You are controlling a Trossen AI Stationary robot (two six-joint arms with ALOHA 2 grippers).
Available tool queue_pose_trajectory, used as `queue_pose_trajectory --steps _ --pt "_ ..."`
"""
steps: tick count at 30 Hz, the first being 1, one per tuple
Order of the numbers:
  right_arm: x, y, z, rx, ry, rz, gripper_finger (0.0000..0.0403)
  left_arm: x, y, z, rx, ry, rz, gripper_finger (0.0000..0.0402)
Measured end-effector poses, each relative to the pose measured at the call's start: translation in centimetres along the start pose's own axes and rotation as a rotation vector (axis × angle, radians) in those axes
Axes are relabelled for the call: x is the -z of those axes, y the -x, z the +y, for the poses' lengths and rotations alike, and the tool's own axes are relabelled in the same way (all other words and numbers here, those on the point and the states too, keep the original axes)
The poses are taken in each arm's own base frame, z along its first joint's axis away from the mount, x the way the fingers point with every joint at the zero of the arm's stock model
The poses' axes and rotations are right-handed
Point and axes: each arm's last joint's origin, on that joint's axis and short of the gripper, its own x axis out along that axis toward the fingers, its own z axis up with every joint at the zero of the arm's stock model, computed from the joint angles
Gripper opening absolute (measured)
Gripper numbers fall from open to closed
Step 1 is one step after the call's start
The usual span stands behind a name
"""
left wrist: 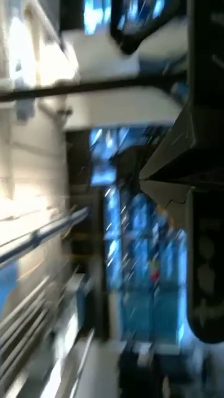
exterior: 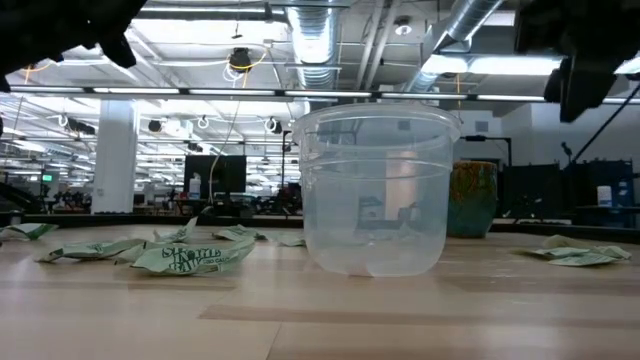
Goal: Pick and place Stevia / Truvia into bins
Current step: Put the stevia packet into the bottom transparent container
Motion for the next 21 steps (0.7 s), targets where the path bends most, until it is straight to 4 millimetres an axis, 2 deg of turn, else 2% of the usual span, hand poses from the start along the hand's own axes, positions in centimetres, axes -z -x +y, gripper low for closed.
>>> queue_pose_trajectory --steps 3,8,12,17,21 --pt "-0.6 -1.5 0.2 0.029 -0.076 0.057 0.0158 1.0 0.1 -0.4 0.142 0.051 0.100 0.0000" --pt "-0.8 -3.8 0.8 0.064 -0.092 0.172 0.0186 1.6 0.2 -0.6 0.167 0.221 0.178 0.0000" --pt "-0.7 -5.9 1.3 0.154 -0.023 0.225 0.0187 2.0 0.2 -0.9 0.212 0.289 0.230 0.0000" --pt "-0.4 -8.7 1.9 0.302 0.030 0.247 0.0172 1.7 0.0 -1.3 0.221 0.307 0.199 0.0000" --pt "-0.8 -10.7 2.5 0.284 0.048 0.242 0.0164 2.0 0.0 -1.6 0.246 0.313 0.229 0.0000"
